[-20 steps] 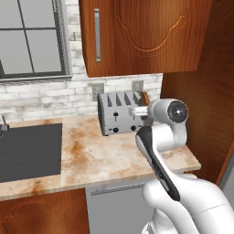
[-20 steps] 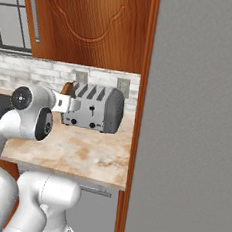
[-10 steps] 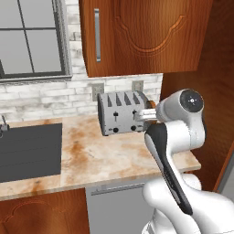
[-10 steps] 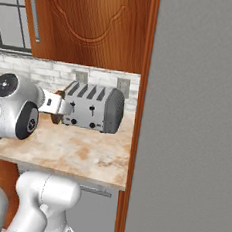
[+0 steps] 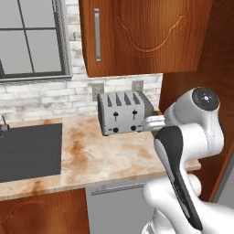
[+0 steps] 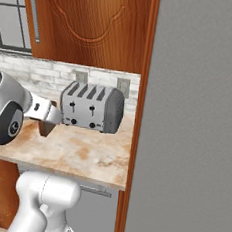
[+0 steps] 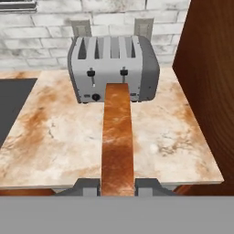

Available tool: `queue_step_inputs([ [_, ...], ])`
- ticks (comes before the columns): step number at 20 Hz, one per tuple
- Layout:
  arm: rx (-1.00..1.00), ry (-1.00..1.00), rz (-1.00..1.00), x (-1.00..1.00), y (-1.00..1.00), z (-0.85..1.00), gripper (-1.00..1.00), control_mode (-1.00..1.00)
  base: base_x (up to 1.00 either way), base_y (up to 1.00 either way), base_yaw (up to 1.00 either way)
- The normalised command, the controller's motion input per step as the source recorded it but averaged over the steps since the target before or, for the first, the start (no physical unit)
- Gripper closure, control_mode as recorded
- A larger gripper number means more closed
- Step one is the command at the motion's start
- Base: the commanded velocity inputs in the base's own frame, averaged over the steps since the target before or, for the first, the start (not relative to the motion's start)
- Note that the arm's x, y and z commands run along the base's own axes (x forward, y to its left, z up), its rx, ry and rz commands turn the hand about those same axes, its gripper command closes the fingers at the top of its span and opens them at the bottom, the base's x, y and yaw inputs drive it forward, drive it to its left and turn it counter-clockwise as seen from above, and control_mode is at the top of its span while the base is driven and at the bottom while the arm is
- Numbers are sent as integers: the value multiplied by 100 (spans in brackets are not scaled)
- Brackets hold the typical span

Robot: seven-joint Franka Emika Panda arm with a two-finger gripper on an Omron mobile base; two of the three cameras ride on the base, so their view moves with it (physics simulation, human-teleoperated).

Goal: Start the toaster. Once the lever pops up, take the bread to the plate on the dining counter.

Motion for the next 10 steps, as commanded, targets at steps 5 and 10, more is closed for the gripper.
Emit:
queue_step_inputs([
  [5,0,2,0,-16,-9,0,100,-100,0,0,0],
  [10,0,1,0,-14,0,0,100,-100,0,0,0],
])
